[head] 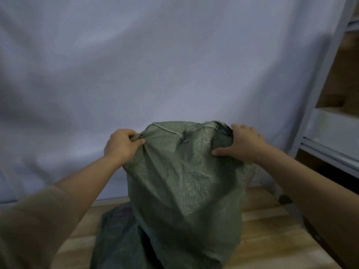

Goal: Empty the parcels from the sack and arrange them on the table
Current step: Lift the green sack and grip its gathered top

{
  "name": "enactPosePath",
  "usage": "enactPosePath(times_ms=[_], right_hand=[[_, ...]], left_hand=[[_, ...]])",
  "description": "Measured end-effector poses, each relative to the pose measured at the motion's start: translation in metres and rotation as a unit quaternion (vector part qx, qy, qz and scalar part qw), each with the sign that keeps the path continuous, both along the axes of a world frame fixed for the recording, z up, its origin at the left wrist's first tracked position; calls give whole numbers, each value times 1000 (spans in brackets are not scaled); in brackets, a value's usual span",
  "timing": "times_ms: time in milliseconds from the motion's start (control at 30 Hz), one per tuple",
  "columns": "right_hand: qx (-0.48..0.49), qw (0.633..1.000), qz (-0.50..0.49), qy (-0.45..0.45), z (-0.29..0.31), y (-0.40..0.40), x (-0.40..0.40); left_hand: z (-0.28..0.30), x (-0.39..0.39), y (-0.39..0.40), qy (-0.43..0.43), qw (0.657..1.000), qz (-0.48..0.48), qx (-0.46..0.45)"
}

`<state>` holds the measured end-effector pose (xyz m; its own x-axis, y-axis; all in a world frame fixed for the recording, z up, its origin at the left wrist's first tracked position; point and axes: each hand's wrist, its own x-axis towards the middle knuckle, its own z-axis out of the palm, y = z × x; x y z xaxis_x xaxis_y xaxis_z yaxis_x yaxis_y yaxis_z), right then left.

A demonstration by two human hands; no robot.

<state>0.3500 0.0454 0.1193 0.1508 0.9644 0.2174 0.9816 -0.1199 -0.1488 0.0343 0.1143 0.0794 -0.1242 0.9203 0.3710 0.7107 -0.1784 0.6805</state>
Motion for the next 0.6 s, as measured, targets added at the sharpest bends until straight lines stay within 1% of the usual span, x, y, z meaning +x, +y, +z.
enactPosePath(times_ms=[67, 200, 267, 367, 433, 500, 600], right_hand=[[-18, 999, -27, 2, 5, -2, 2], [-69, 997, -11, -17, 11, -5, -7], [-55, 998, -24, -30, 7, -3, -13], [2, 998, -49, -30, 4, 3, -19], [63, 997, -52, 11, 14, 9, -20], [133, 986, -50, 85, 30, 18, -21], [212, 951, -37, 223, 50, 32, -26]], left_hand=[[3, -7, 3, 10, 1000, -3, -5], [3, -10, 2, 1, 998, -32, -51], [2, -13, 0, -33, 995, -45, -78], [8, -14, -1, -73, 992, -52, -92], [19, -9, -1, -110, 989, -46, -89], [36, -3, 4, -176, 980, -40, -77], [63, 2, 13, -274, 960, -28, -44]])
